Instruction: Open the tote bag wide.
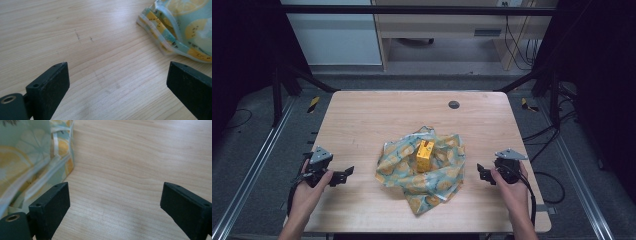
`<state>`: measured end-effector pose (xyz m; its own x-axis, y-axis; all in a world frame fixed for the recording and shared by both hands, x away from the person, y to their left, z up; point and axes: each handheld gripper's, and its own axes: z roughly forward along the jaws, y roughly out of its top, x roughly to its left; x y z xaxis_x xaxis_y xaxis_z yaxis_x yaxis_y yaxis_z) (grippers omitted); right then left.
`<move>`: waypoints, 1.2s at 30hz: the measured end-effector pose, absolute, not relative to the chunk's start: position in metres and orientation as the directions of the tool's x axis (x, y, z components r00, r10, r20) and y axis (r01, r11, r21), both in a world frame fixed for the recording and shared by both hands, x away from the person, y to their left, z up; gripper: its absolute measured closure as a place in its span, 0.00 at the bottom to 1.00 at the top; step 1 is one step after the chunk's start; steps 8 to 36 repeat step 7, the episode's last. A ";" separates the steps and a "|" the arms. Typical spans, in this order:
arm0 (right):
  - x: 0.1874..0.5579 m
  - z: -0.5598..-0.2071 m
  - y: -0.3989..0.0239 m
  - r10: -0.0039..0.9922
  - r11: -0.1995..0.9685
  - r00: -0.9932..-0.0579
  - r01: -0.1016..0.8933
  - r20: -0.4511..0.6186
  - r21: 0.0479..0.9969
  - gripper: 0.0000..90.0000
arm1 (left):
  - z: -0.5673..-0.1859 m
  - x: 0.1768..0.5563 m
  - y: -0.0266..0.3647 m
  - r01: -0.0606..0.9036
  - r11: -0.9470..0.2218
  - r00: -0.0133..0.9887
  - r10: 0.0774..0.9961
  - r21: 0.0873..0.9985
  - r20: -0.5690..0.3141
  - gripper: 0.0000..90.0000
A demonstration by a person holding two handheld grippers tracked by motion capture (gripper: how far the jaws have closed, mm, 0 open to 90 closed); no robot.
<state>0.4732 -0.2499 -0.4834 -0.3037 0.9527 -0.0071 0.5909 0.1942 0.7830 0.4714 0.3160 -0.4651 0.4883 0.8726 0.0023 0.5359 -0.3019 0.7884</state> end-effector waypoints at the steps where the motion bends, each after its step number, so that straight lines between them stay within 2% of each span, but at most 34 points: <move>1: 0.473 -0.486 -0.250 0.953 0.196 -0.304 0.591 -0.009 0.782 0.11 | -0.466 0.471 0.317 0.540 -0.296 0.481 0.877 0.788 0.000 0.05; 5: 0.466 -0.490 -0.248 0.949 0.215 -0.311 0.555 -0.039 0.803 0.11 | -0.466 0.468 0.321 0.537 -0.315 0.454 0.890 0.782 0.047 0.05; 7: 0.465 -0.489 -0.247 0.947 0.236 -0.314 0.545 -0.064 0.804 0.11 | -0.466 0.468 0.321 0.536 -0.316 0.455 0.889 0.782 0.047 0.05; 36: 0.465 -0.489 -0.247 0.947 0.236 -0.314 0.545 -0.064 0.804 0.11 | -0.466 0.468 0.321 0.536 -0.316 0.455 0.889 0.782 0.047 0.05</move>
